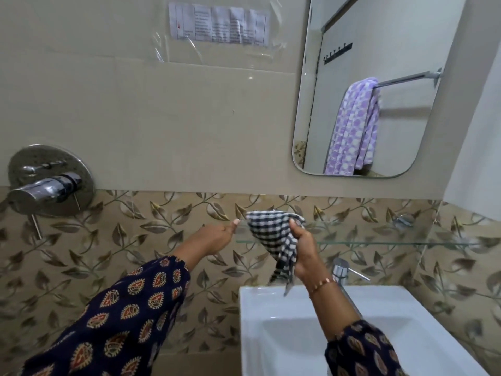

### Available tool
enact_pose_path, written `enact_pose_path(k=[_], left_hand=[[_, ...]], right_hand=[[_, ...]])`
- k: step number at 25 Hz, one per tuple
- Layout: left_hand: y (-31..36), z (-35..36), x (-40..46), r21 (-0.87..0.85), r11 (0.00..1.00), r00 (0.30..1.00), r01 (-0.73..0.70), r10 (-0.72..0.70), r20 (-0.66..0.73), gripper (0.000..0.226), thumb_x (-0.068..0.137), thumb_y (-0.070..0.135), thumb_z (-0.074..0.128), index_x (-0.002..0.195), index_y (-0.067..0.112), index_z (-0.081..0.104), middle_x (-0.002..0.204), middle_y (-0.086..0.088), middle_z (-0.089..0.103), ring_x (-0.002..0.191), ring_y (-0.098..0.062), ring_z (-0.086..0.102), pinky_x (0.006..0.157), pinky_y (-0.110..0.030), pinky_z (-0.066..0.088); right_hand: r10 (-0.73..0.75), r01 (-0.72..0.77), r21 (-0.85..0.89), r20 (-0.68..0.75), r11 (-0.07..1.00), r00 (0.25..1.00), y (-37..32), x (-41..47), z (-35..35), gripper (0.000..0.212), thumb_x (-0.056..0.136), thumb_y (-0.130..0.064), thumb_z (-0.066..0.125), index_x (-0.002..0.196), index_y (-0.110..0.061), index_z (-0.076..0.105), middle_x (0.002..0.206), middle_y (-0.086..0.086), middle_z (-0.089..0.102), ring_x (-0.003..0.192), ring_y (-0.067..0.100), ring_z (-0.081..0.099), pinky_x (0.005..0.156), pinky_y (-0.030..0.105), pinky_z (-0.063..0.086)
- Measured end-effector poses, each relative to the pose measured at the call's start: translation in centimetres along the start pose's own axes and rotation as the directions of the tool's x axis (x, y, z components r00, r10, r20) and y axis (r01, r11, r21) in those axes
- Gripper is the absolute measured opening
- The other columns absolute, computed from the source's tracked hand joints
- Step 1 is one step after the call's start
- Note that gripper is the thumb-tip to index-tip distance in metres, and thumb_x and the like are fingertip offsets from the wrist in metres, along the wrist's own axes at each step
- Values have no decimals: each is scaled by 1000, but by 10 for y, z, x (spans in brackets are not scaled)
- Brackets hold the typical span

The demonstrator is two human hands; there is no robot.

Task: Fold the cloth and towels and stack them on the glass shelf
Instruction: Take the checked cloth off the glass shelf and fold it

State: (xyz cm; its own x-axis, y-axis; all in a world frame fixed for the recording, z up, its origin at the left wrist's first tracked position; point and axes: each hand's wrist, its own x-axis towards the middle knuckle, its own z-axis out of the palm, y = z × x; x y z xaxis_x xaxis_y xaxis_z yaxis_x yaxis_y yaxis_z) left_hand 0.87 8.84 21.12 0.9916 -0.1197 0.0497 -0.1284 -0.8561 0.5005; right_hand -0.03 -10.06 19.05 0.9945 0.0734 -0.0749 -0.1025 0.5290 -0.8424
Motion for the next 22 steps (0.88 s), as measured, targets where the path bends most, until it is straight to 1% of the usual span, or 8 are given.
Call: enact_pose_path(k=[4, 7, 10, 12, 14, 17, 19, 22], left_hand=[[23, -8, -4, -164, 986, 994, 19, -36, -107, 55, 96, 48, 26, 88, 8, 62, 81, -9, 66, 88, -28, 65, 71, -30, 46], [56, -2, -13, -593, 775, 937, 216, 5, 348, 72, 90, 63, 19, 93, 5, 61, 84, -12, 68, 73, -25, 65, 59, -29, 53], [91, 11, -21, -770, 562, 880, 301, 147, 451, 76, 85, 71, 26, 93, 6, 66, 82, -10, 70, 71, -22, 67, 58, -28, 55], [99, 17, -25, -797, 525, 910, 300, 93, 404, 52, 89, 54, 43, 87, 8, 68, 76, -9, 70, 72, -23, 67, 66, -30, 52], [94, 21, -26, -745, 583, 919, 324, -6, 394, 34, 91, 36, 48, 87, 7, 66, 75, -10, 68, 73, -25, 64, 71, -34, 49], [87, 24, -36, -684, 627, 906, 373, -88, 413, 30, 94, 25, 44, 84, 3, 62, 68, -10, 68, 62, -23, 64, 62, -33, 50], [88, 24, -43, -680, 640, 913, 358, -88, 398, 26, 94, 23, 45, 93, 0, 58, 75, -12, 68, 67, -24, 65, 63, -34, 51], [89, 20, -52, -687, 636, 910, 350, -57, 411, 20, 92, 22, 50, 92, 2, 56, 81, -11, 64, 74, -25, 62, 74, -36, 50]], right_hand=[[-23, 34, 248, -46, 968, 999, -16, -21, -15, 48, 97, -39, 35, 103, 0, 63, 76, 17, 74, 86, 34, 65, 77, 44, 50], [-221, 206, -124, -120, 971, 968, -19, -43, -11, 37, 96, -34, 42, 106, -5, 63, 93, 15, 73, 92, 30, 63, 83, 39, 51], [-513, 453, -758, 184, 469, 839, 2, -64, 0, 41, 90, -28, 45, 127, -13, 53, 131, 14, 57, 119, 26, 53, 102, 42, 43], [-454, 463, -886, 396, 41, 798, 19, -70, -5, 69, 83, -40, 40, 146, -15, 28, 156, 6, 23, 146, 23, 15, 121, 43, 11], [-395, 509, -857, 496, -80, 773, 32, -81, -12, 84, 81, -61, 34, 150, -18, 14, 155, -8, 0, 145, 13, -11, 119, 36, -8], [-491, 592, -749, 411, 299, 768, 45, -100, -30, 69, 80, -60, 47, 134, -17, 51, 145, -9, 35, 140, 6, 24, 118, 28, 20], [-618, 510, -607, 40, 609, 786, 47, -100, -42, 30, 85, -36, 58, 108, -19, 67, 121, 1, 64, 118, 13, 56, 97, 27, 47], [-355, 228, -319, -428, 920, 832, 40, -89, -68, 24, 87, -25, 63, 108, -15, 60, 109, 8, 64, 99, 22, 60, 77, 28, 45]])
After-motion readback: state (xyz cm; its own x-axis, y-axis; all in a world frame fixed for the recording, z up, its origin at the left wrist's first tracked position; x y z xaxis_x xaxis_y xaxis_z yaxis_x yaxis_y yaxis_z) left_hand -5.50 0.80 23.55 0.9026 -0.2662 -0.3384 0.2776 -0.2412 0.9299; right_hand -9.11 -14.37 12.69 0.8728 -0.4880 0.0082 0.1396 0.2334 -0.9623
